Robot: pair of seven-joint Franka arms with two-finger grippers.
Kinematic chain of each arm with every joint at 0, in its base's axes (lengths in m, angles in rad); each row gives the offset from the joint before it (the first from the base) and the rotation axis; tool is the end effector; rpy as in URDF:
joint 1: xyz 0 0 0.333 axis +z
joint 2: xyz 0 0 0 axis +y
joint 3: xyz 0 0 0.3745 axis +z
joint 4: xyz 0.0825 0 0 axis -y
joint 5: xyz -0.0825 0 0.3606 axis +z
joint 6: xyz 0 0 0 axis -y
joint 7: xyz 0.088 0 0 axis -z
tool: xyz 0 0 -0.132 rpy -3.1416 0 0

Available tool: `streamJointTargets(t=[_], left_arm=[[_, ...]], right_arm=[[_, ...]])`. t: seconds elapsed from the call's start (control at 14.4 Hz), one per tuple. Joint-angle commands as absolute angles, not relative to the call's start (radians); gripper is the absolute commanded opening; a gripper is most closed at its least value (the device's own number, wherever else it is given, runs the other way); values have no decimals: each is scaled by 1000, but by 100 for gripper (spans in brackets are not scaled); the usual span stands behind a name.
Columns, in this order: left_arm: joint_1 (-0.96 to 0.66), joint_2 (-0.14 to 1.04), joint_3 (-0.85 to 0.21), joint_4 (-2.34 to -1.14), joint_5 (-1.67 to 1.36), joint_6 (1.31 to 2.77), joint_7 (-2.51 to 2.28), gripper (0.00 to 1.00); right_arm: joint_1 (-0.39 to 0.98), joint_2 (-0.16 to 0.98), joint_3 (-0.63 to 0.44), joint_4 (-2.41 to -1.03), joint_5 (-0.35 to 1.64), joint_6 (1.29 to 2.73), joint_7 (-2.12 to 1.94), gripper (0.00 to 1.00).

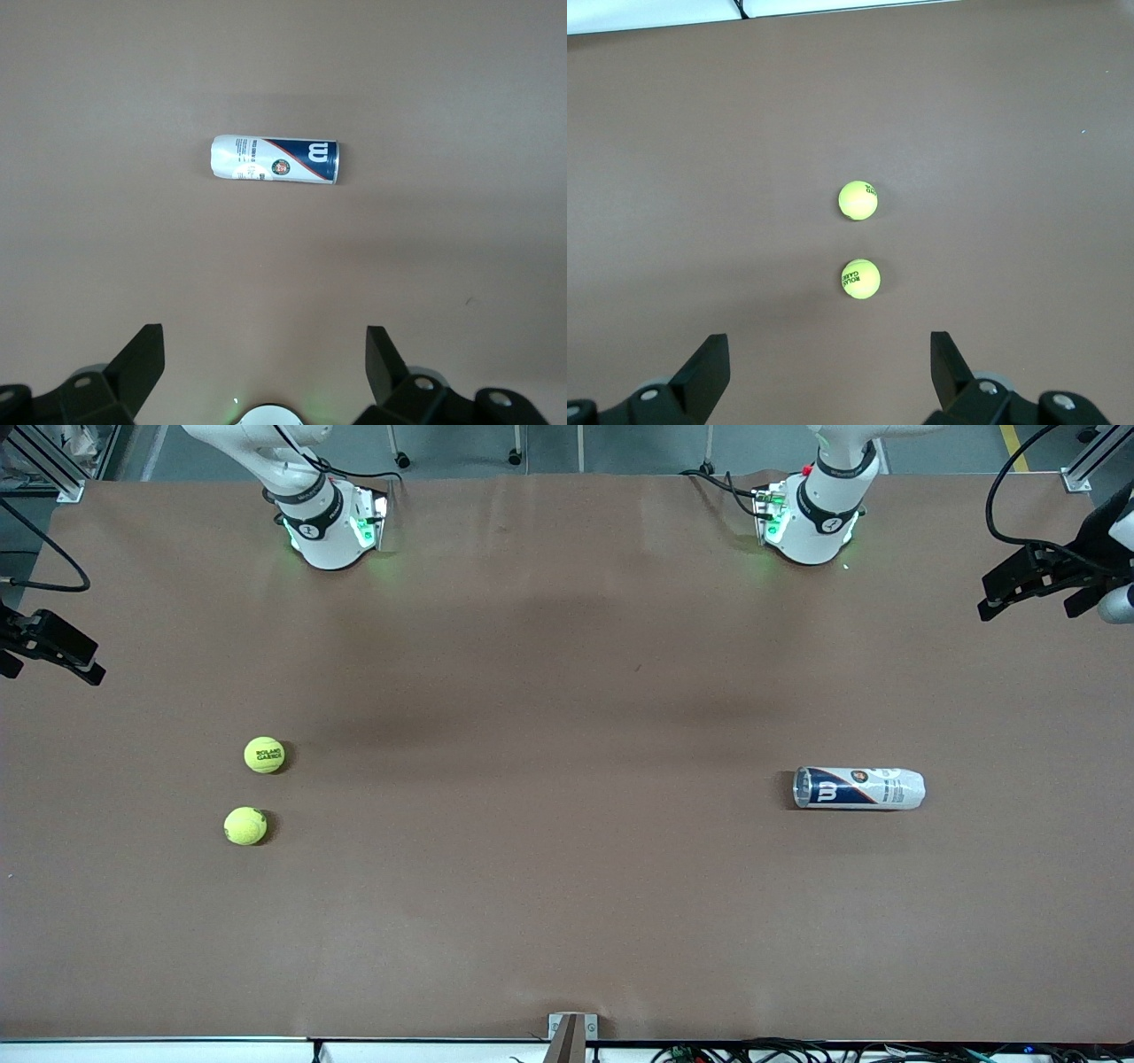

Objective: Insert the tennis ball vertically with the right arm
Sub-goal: 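Reach the left gripper to the can while the right gripper reaches the balls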

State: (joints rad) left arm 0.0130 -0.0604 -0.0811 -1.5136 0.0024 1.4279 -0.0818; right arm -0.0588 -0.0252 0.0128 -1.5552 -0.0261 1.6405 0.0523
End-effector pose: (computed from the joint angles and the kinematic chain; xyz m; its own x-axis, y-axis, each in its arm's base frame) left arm 0.4916 -0.0349 0.7018 0.9996 0.0143 -0.0248 0.0141 -0.9999 -0.0093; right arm 0.5313 -0.0276 0.6852 0.9891 -0.0960 0.1115 -0.0989 -0.9949 0.0206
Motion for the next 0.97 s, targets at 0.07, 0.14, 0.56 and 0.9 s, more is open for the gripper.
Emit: streamJointTargets(t=[0.07, 0.14, 0.56, 0.9], left_arm=[[14, -61, -81, -1505, -11, 1417, -81, 100], [14, -61, -81, -1503, -11, 1417, -83, 100], [20, -3, -75, -1541, -15, 1471, -97, 100], [32, 52, -75, -1729, 46, 1715, -438, 100]], right_arm=[[-67, -38, 18, -1568, -15, 1646, 44, 100], [-67, -38, 20, -1568, -15, 1646, 44, 100], [-64, -34, 20, -1566, -9, 1663, 43, 100], [-60, 15, 21, -1566, -3, 1664, 46, 100]])
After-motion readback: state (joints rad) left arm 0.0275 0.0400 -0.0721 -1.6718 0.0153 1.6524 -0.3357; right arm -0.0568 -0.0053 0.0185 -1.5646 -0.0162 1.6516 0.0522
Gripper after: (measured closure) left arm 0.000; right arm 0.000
